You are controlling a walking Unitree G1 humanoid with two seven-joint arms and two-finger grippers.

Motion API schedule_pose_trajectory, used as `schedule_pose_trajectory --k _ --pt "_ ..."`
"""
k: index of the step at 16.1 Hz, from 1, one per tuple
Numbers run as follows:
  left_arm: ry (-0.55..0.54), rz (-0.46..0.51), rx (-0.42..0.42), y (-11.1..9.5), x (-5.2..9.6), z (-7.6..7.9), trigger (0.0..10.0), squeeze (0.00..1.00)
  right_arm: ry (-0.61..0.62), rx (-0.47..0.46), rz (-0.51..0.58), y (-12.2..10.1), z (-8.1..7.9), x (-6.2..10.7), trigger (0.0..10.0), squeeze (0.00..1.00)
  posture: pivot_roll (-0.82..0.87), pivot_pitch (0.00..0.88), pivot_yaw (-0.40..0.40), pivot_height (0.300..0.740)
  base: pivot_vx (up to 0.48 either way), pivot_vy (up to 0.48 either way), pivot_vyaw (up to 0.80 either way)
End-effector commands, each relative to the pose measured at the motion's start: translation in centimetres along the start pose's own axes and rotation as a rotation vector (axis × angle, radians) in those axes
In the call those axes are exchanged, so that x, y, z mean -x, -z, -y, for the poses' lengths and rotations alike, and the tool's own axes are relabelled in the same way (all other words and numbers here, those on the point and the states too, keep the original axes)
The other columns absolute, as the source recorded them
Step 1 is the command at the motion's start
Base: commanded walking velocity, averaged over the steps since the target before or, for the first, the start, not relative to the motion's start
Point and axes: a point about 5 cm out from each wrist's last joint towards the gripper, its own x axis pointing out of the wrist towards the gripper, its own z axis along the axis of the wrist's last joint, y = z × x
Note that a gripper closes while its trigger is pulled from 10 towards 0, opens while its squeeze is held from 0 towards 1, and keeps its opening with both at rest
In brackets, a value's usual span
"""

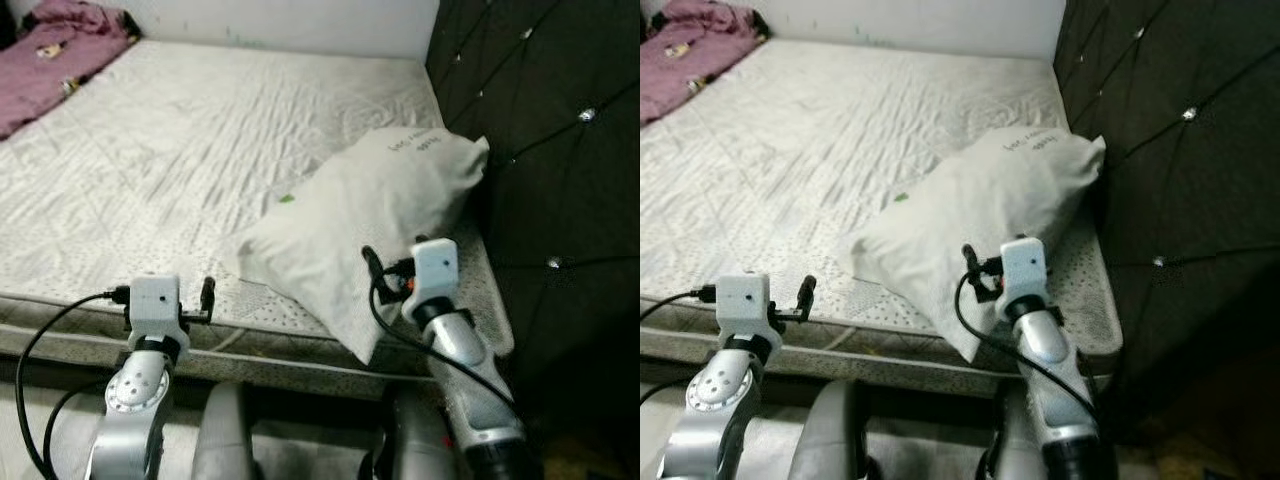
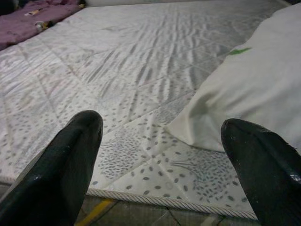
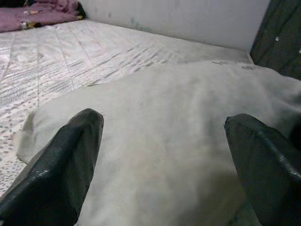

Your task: Clean up the room

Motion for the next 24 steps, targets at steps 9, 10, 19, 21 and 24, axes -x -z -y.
schedule_pose_trajectory --k 9,10,19,21,24 --pt "-0.067 -0.07 -0.02 0.4 -0.1 -1.4 10.0 0.0 -0.181 -0.012 -0.12 1.5 -0.8 -2.0 10.0 0.0 0.09 0.0 -0.026 0.56 0.0 0.0 0.0" --pt "-0.067 -0.095 -0.018 0.9 0.4 -1.5 10.0 0.0 -0.219 0.013 -0.131 1.3 -0.9 -2.0 10.0 0.0 0.09 0.0 -0.021 0.56 0.0 0.0 0.0" --pt "-0.086 -0.153 -0.038 1.6 2.8 -1.8 10.0 0.0 -0.417 0.11 -0.334 2.9 -1.7 -1.4 10.0 0.0 0.12 0.009 -0.026 0.56 0.0 0.0 0.0" --pt "-0.084 -0.162 -0.039 1.7 2.8 -1.8 10.0 0.0 -0.379 0.115 -0.38 3.3 -1.4 -1.2 10.0 0.0 0.12 0.009 -0.025 0.56 0.0 0.0 0.0" --pt "-0.081 -0.172 -0.026 1.5 2.9 -1.8 10.0 0.0 -0.264 0.013 -0.352 2.6 -1.0 -1.4 10.0 0.0 0.12 0.009 -0.025 0.56 0.0 0.0 0.0"
